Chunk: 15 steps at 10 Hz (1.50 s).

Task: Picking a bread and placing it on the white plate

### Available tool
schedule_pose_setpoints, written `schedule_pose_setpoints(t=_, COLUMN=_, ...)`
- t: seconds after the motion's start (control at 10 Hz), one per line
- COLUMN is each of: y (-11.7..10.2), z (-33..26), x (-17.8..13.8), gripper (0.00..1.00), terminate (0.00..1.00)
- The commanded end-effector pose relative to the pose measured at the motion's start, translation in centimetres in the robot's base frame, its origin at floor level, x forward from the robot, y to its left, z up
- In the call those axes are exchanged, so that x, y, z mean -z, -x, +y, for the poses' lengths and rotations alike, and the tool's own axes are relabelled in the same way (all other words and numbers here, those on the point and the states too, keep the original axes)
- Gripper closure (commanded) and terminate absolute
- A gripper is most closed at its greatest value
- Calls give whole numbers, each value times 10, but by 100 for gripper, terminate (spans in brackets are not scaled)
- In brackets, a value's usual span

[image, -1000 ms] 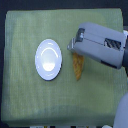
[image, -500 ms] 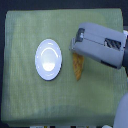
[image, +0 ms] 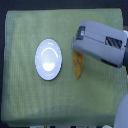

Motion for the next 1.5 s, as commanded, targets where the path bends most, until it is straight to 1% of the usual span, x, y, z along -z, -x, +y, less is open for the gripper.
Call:
schedule_pose_setpoints(t=0.0, y=-9, z=-7, x=-22, gripper=100, terminate=0)
schedule_pose_setpoints(t=0.2, y=-10, z=-8, x=-41, gripper=100, terminate=0)
schedule_pose_setpoints(t=0.3, y=-4, z=-9, x=-70, gripper=100, terminate=0)
schedule_pose_setpoints(t=0.4, y=-1, z=-6, x=-81, gripper=100, terminate=0)
schedule_pose_setpoints(t=0.6, y=-6, z=7, x=-115, gripper=100, terminate=0)
schedule_pose_setpoints(t=0.7, y=-8, z=13, x=-125, gripper=100, terminate=0)
schedule_pose_setpoints(t=0.8, y=-7, z=25, x=-130, gripper=100, terminate=0)
schedule_pose_setpoints(t=1.0, y=-4, z=43, x=-129, gripper=100, terminate=0)
schedule_pose_setpoints(t=1.2, y=-7, z=93, x=-126, gripper=100, terminate=0)
schedule_pose_setpoints(t=1.3, y=-7, z=100, x=-125, gripper=100, terminate=0)
schedule_pose_setpoints(t=1.4, y=-6, z=138, x=-121, gripper=100, terminate=0)
